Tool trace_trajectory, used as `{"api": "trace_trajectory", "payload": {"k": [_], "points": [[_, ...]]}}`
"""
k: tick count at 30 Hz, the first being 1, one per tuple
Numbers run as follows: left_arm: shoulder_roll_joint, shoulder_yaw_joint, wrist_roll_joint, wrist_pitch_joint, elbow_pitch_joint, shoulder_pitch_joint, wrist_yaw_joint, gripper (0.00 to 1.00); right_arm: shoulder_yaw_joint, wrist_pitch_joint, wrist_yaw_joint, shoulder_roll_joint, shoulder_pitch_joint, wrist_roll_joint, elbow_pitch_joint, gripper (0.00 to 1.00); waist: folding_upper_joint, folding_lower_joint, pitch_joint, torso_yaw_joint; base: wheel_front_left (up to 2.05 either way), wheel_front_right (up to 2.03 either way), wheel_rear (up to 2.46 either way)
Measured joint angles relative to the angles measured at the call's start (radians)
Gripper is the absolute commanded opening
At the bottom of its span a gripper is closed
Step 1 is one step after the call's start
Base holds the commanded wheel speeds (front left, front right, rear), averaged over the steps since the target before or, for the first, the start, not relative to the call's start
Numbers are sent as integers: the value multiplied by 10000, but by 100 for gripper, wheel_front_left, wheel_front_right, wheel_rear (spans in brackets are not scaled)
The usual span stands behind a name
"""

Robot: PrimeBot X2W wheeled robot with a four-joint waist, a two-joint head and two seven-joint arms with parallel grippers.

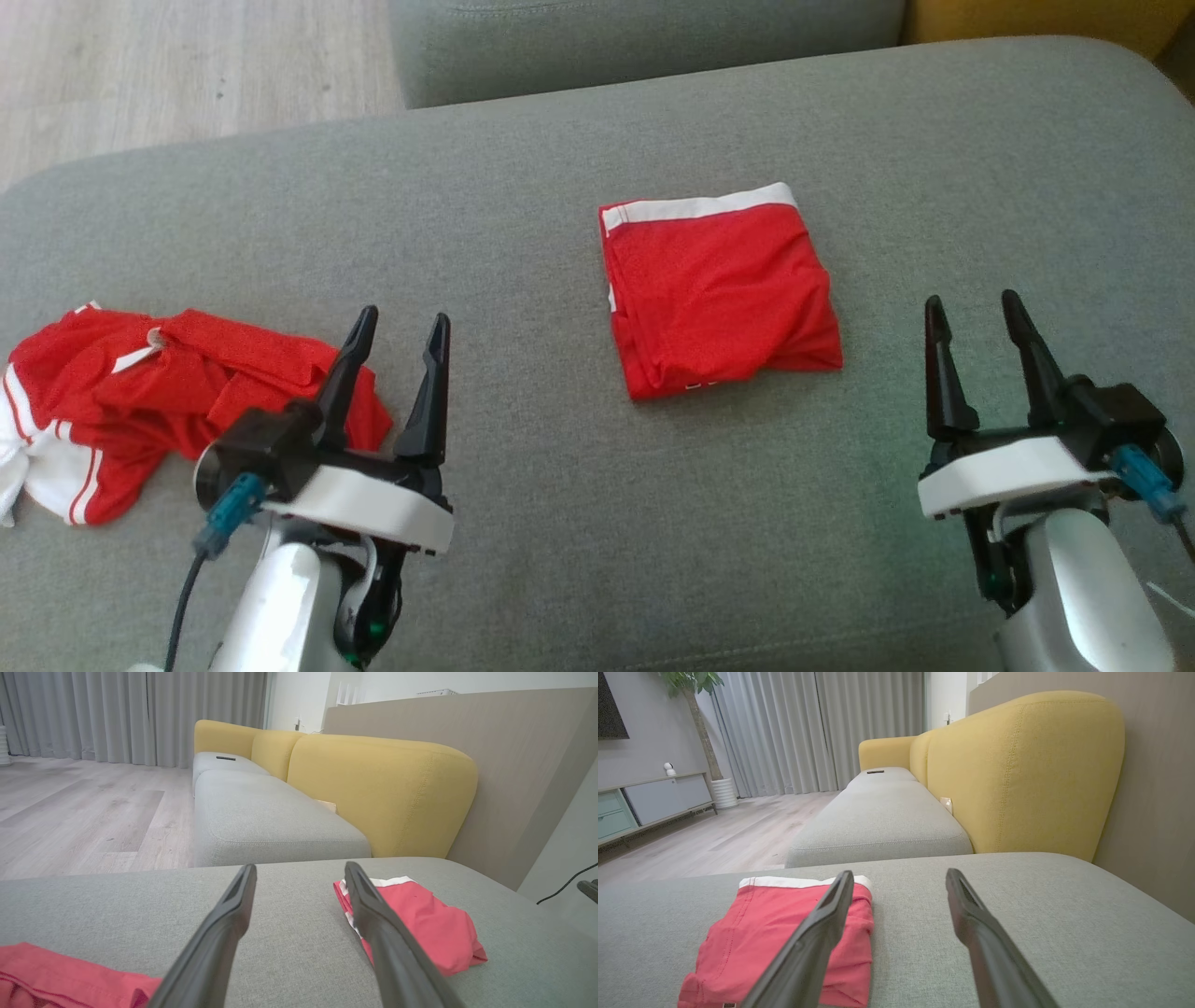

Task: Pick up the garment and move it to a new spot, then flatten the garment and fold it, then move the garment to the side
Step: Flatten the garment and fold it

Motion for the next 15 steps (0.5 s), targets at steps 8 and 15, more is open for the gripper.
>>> {"api": "trace_trajectory", "payload": {"k": [8,15], "points": [[4,-201,-12,0,-58,-26,-6,100,-209,58,0,96,25,-127,-107,47,0,0,329,126,0,0,0],[2,-370,-12,0,-67,-518,-61,100,-67,520,0,107,-1191,-198,629,0,0,2,935,548,0,0,0]]}}
